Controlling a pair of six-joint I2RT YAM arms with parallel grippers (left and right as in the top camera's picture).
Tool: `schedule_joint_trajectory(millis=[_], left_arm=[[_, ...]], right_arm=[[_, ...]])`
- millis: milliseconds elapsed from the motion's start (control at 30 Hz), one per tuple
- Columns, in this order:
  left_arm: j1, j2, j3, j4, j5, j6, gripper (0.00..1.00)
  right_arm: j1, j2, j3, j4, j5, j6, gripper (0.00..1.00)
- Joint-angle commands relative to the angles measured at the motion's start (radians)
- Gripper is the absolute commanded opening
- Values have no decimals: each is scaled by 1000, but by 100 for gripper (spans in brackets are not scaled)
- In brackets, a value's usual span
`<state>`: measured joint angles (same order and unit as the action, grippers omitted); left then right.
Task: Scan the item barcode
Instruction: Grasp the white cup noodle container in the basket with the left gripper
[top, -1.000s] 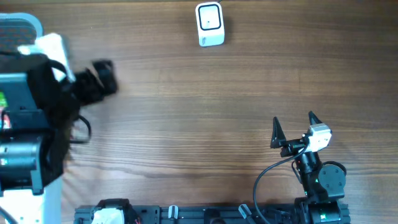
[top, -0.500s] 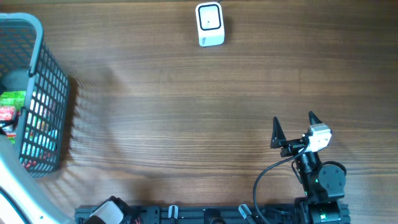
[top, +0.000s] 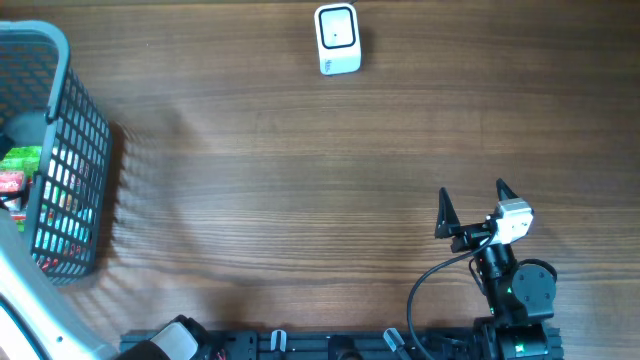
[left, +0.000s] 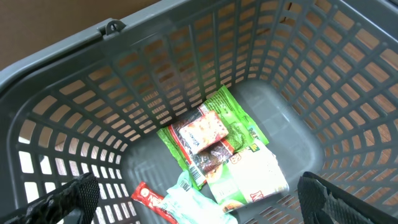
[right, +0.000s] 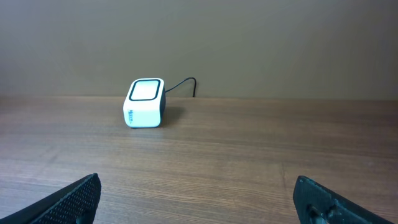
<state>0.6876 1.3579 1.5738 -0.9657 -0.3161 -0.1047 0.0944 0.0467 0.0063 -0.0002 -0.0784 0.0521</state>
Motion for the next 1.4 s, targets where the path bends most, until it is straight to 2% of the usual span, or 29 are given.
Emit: schedule_joint_trajectory(millis=[0,333,367,400,500,567,633,767,867,967,1133,1167,1267,1367], left_arm=[[5,6,7,0,9,19,100],[5,12,7,30,66,34,100],[5,16,7,29,88,116,100],[5,17,7,27,140,253,100],[5,17,7,14,197,514,100],[15,18,7,-5,196,630,100],[60,30,7,-26,259,676,100],[156,88,22,-36,391,685,100],[175,136,56,-37,460,675,100],[215,215,64,-26,610,655,100],[278,376,64,11,704,651,100],[293,404,64,23,727,678,100],[298,460,64,-23,747,890,100],[292,508,63,-82,747,973,100]], right_arm=[[-3,-4,-1,4,-9,2,100],[-3,-4,-1,4,-9,2,100],[-3,-4,-1,4,-9,2,100],[-3,-4,-1,4,-9,2,100],[-3,-4,-1,4,-9,2,99],[-3,-4,-1,4,-9,2,100],[-3,-4,-1,4,-9,2,100],[-3,-4,-1,4,-9,2,100],[-3,-4,-1,4,-9,2,100],[-3,-4,-1,4,-9,2,100],[-3,-4,-1,4,-9,2,100],[-3,-4,-1,4,-9,2,100],[-3,-4,-1,4,-9,2,100],[-3,-4,-1,4,-9,2,100]])
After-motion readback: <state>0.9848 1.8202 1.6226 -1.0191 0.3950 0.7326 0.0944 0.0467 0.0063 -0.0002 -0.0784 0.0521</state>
